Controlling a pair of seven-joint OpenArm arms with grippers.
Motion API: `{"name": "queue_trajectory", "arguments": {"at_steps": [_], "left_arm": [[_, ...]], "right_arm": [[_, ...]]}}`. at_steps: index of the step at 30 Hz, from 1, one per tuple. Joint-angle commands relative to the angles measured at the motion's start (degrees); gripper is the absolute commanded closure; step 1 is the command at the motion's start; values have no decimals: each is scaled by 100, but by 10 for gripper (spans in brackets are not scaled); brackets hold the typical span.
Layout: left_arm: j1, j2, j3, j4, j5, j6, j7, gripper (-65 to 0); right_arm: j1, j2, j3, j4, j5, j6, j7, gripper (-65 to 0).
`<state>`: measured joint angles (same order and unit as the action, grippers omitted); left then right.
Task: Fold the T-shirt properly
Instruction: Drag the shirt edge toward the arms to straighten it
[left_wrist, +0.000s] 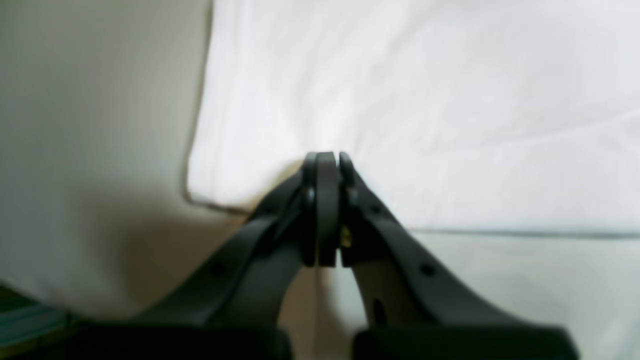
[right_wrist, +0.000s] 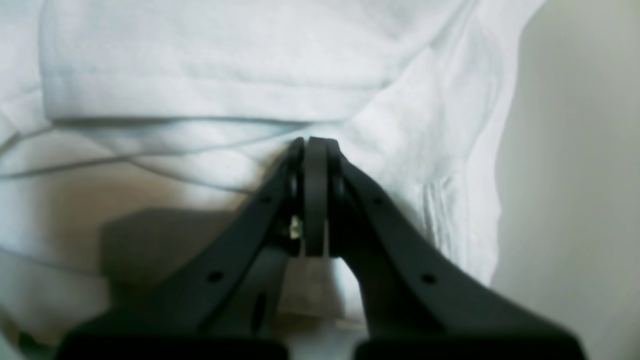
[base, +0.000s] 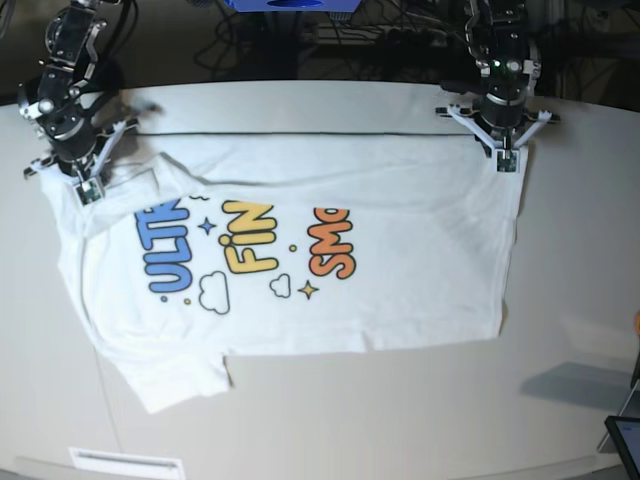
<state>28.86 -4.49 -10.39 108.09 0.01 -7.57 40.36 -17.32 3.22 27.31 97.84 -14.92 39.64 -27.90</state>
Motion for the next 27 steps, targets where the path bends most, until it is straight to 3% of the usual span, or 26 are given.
{"name": "queue_trajectory", "arguments": {"at_steps": [1,27], "left_arm": [[90,-39,6,105,38,23,-14,0],[670,128,-11,571,82,23,-14,0]], "right_arm": [[-101,34,104,-22,-262,36,-450,-3],[-663,-2,174,383,-262,36,-485,-1]]}}
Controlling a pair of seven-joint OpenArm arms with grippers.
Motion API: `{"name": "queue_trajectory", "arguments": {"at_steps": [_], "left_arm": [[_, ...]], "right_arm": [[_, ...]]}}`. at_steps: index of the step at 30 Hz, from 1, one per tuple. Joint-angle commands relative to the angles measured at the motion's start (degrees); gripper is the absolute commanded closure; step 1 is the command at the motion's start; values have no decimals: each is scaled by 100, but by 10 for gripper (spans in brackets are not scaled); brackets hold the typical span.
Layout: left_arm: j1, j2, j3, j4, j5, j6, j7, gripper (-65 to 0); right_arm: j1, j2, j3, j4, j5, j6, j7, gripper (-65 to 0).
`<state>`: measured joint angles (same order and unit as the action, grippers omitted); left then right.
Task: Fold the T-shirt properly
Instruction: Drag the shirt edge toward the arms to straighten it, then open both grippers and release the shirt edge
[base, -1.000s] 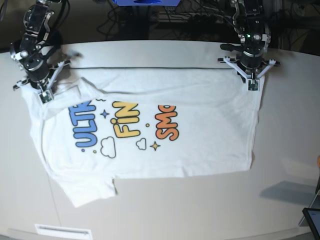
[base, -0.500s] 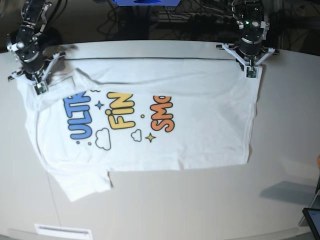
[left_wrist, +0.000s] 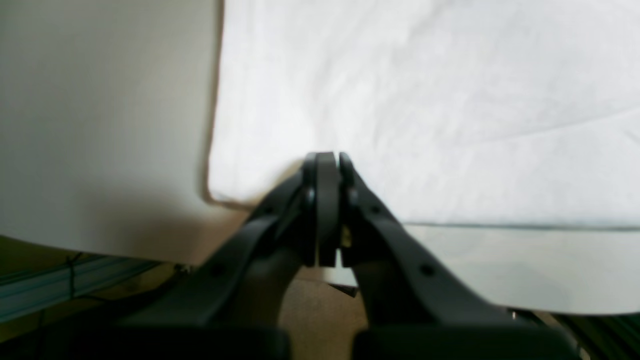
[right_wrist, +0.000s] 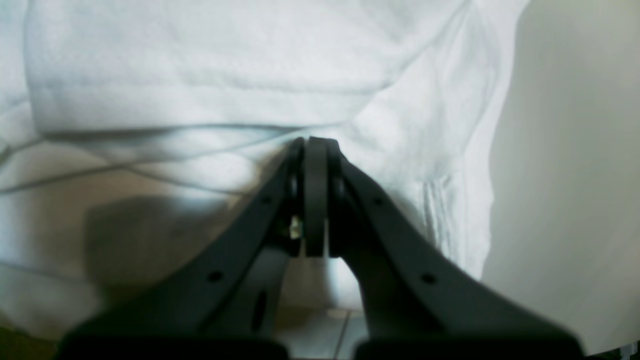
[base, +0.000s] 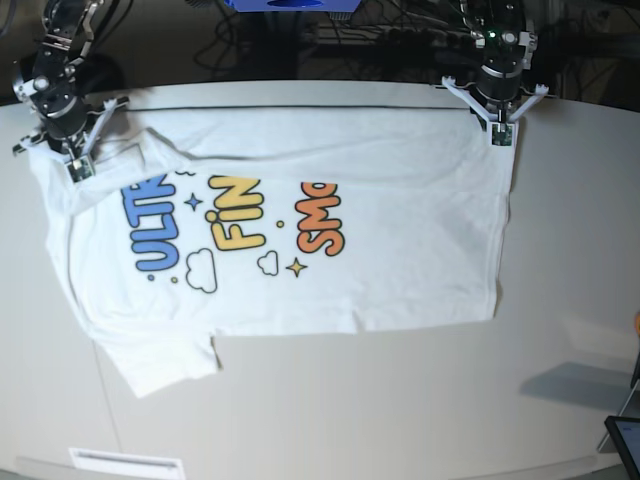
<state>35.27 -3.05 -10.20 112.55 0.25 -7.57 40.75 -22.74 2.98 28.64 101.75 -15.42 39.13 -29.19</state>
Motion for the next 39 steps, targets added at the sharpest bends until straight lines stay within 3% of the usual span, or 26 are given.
{"name": "queue_trajectory", "arguments": {"at_steps": [1,12,33,39], "left_arm": [[29,-16,-31,125,58,23,-53,0],[170,-16,-31,169,58,23,-36,0],[425,-16,-57,301,50,23,-44,0],[249,-16,-400,398,23,23,-53,0]], "right_arm": [[-130,23,41,0,-212,87,-356,-1],[-218,23,41,387,-212,87,-681,-1],[-121,31,15,396,-212,87,-672,-1],[-113,23,32,616,-194,87,-655,-3]]}}
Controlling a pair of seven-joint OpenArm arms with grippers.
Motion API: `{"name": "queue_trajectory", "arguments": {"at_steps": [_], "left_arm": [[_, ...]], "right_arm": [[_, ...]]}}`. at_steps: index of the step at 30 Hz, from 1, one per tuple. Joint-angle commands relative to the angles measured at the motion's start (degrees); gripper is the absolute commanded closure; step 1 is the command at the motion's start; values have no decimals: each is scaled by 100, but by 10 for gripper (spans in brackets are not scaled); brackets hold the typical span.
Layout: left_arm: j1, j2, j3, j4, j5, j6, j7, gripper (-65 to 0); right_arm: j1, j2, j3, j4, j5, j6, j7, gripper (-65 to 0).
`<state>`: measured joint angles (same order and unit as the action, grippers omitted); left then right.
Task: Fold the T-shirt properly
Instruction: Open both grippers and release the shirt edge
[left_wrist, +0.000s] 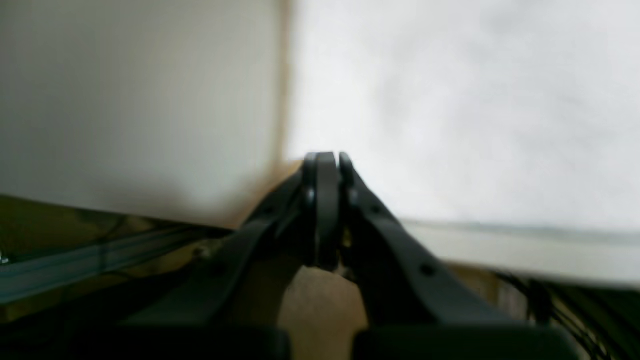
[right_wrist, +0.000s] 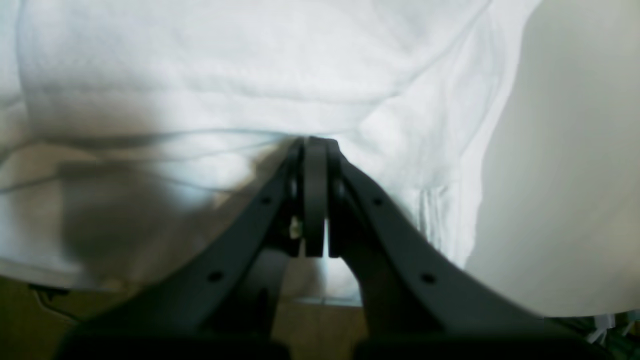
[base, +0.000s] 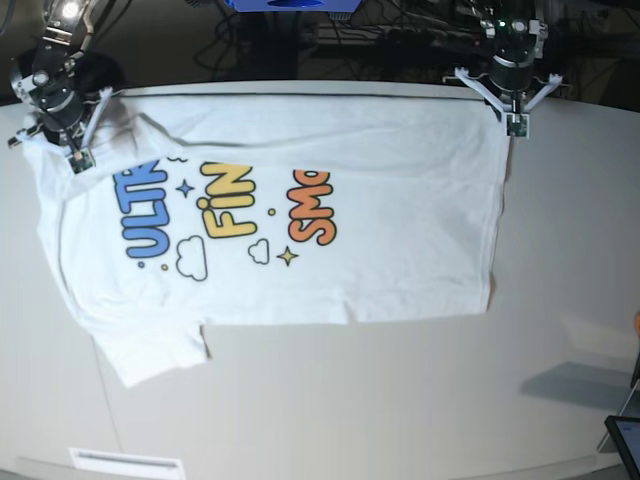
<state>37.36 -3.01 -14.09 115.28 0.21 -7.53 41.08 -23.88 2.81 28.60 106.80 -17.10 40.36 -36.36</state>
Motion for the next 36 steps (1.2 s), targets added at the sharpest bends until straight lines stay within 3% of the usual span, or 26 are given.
{"name": "queue_trajectory", "arguments": {"at_steps": [1,10,13,17,19,21,25,29,32,36], "left_arm": [[31,-20,-64,124,28,19,-86,0],[-207,32,-46,203,1,10,-95,0],[-453,68,-73,239,-298,1,-95,0],[-884,50,-73,230,-517,1,-51,0],[-1156,24,-73,212,-517,1,-51,0],[-1455,-196,-64,186,-517,1,11,0],[-2185,-653,-64,168,-517,1,723,0],[-2721,-1163,-64,45,-517,1,1162,0],[-2941,-1330,-64,-157,-517,1,1206,0],[-3090,-1488,-55,-605,-517,1,1206,-97]], "right_arm": [[1,40,37,172,-26,-36,45,-3],[274,84,46,673,-44,-36,-333,-3],[485,102,116,682,-79,-36,-351,-3],[1179,189,503,612,-509,-36,-351,-4],[1583,444,459,524,-545,-36,-368,-10],[2041,647,450,269,-527,-36,-448,-41],[3087,989,441,-716,-527,-36,-667,-107],[3852,1341,63,-1999,-474,-36,-623,-216],[4238,1526,-130,-2799,-26,-36,-430,-309],[4687,1816,-605,-3634,484,-36,-237,-461]]}}
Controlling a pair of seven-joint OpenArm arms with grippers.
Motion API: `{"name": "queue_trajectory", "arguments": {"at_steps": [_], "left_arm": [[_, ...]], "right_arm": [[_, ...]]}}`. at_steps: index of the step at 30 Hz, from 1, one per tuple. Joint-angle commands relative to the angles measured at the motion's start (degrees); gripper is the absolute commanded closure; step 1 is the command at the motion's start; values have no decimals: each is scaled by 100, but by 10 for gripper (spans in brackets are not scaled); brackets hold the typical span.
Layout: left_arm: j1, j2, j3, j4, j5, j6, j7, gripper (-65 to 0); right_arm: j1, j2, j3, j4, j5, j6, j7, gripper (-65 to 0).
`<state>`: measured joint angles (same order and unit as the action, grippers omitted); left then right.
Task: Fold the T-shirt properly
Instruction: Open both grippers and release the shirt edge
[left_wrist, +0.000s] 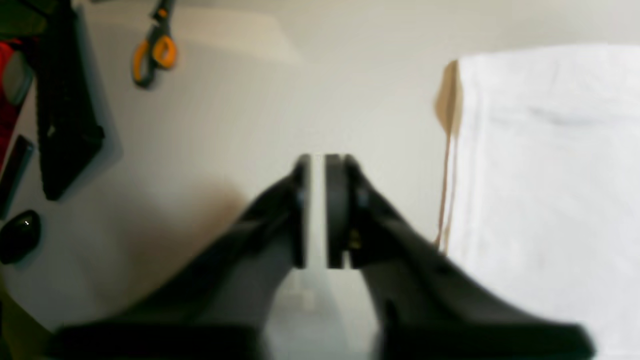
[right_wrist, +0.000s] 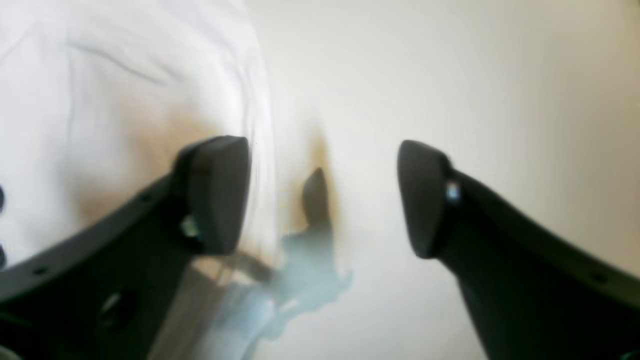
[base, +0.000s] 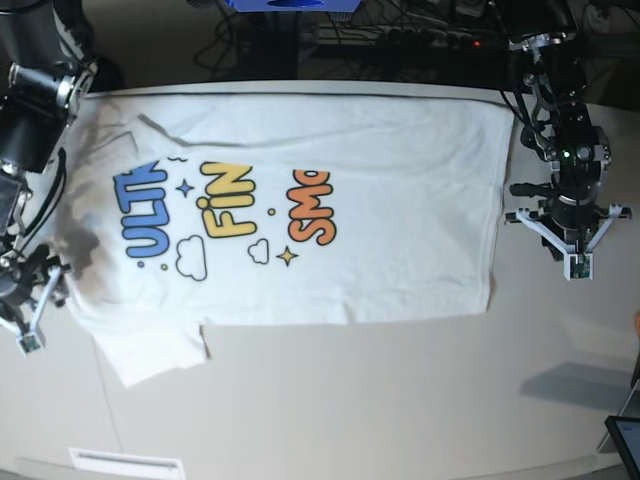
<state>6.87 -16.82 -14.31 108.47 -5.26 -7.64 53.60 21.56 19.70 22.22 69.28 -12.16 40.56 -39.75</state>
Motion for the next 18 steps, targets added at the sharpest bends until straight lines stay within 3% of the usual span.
{"name": "queue_trajectory", "arguments": {"at_steps": [1,3,6,13,18], "left_arm": [[-41,-151,-33,-11,29,12,-55,-143],[-41,-169,-42,-82,29,12,-64,-222],[-6,-160,-42,-73,29,12,-73,-286],[-41,-186,-42,-126,29,12,-81,-291],[-41,-186,-51,-126,29,12,-81,-291]], "right_arm": [[275,205,-81,-119,192,-56,102,-505],[556,372,-160,-629,588,-56,111,-582],[1004,645,-178,-1420,1159,-56,216,-598],[1584,733,-178,-2536,1273,-56,401,-537],[1839,645,-178,-3037,1282,-56,410,-534]]}}
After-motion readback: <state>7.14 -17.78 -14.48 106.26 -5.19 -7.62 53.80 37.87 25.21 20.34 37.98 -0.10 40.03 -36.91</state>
